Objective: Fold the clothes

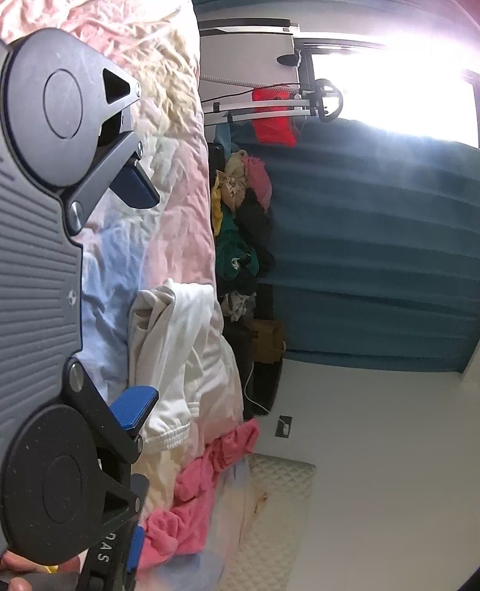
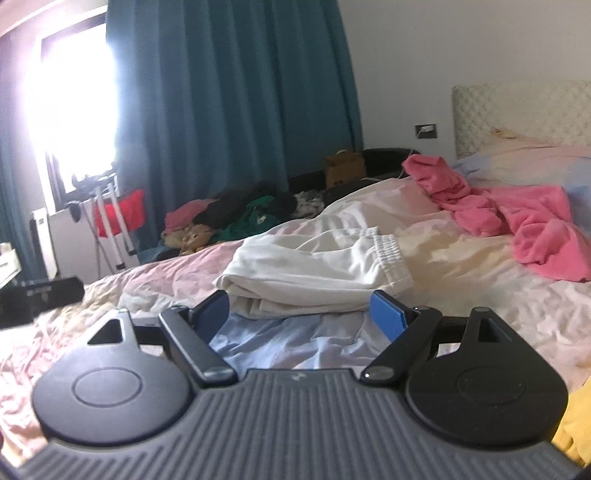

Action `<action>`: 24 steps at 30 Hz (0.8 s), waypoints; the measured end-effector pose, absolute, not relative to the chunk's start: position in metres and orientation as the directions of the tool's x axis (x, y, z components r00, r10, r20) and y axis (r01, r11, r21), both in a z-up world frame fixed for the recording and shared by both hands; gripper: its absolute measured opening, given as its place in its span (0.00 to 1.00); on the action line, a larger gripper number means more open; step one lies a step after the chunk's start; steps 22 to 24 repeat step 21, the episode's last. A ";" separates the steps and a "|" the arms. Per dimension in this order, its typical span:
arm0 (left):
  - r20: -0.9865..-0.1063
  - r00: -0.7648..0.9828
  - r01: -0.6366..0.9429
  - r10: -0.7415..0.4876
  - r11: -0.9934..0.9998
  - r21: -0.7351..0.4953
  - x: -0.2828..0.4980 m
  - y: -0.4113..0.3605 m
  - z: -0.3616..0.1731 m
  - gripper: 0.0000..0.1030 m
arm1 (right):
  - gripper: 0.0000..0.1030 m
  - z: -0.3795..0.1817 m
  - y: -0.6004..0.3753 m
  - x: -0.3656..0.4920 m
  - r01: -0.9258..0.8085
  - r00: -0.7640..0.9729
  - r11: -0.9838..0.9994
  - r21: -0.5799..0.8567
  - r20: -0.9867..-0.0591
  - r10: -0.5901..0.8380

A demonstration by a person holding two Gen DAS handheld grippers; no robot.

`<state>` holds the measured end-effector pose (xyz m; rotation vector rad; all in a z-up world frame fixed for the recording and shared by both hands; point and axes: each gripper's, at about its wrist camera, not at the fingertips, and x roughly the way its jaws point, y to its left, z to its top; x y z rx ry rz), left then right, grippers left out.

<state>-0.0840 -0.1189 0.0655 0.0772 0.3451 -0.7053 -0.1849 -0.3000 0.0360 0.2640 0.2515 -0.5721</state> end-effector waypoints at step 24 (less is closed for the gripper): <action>-0.344 0.713 0.648 -0.611 0.762 -0.009 -0.086 -0.122 0.060 1.00 | 0.82 0.034 -0.291 -0.176 0.560 0.801 0.824 0.090 -0.315 -0.510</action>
